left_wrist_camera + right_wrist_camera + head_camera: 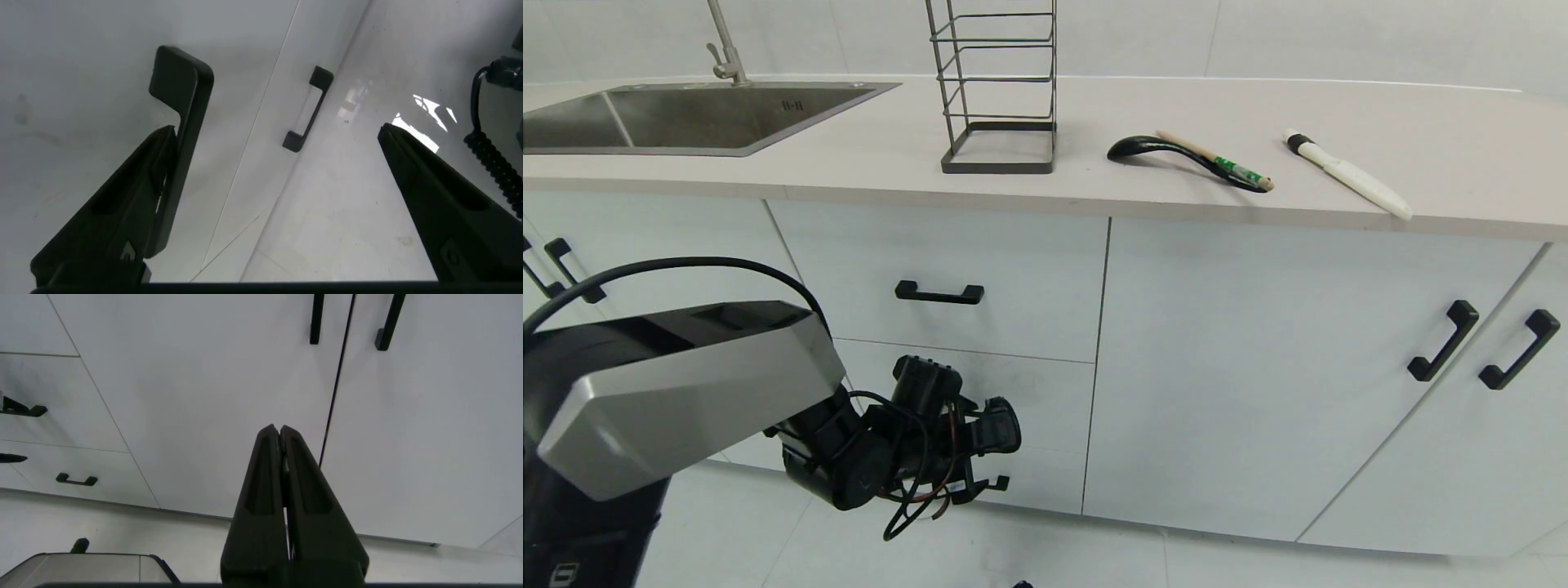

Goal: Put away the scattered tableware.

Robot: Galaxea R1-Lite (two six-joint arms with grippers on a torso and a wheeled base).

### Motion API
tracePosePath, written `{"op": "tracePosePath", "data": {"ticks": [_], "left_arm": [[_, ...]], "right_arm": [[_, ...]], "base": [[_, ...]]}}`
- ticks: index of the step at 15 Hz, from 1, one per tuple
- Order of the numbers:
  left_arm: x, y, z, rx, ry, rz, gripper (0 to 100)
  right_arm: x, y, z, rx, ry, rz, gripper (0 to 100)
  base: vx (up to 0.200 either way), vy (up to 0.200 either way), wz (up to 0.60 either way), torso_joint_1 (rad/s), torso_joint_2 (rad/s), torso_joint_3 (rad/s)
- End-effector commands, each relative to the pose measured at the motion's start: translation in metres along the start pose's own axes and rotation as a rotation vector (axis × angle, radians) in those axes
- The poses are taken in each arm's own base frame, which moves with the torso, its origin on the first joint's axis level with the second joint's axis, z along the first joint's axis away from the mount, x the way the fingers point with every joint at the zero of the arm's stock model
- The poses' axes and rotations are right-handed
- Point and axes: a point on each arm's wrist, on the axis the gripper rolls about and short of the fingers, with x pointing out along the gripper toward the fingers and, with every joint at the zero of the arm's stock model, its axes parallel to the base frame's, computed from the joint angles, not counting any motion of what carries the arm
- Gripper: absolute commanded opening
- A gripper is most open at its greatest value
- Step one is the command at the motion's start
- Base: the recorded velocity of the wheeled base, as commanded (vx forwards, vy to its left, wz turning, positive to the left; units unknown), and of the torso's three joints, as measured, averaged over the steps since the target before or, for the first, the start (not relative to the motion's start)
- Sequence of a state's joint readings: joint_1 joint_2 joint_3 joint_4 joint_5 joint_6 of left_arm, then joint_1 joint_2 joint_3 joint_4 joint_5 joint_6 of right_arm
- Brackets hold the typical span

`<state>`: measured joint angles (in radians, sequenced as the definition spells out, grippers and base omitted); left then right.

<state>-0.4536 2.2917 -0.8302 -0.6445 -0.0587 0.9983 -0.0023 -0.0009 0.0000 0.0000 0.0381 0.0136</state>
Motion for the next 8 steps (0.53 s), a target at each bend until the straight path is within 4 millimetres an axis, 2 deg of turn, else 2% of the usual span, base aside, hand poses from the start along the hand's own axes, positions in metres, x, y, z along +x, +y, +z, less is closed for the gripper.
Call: {"op": "tracePosePath", "data": {"ticks": [1, 8], "left_arm": [[0.001, -0.004, -0.002, -0.002, 0.006, -0.023, 100], [-0.012, -0.011, -0.006, -0.010, 0.018, -0.044, 100]], "right_arm": [[0.000, 0.000, 0.000, 0.000, 0.001, 0.001, 0], [0.000, 0.000, 0.000, 0.000, 0.001, 0.001, 0]], "base": [[0.000, 0.000, 0.00, 0.000, 0.00, 0.000], [0.000, 0.000, 0.00, 0.000, 0.00, 0.000]]}}
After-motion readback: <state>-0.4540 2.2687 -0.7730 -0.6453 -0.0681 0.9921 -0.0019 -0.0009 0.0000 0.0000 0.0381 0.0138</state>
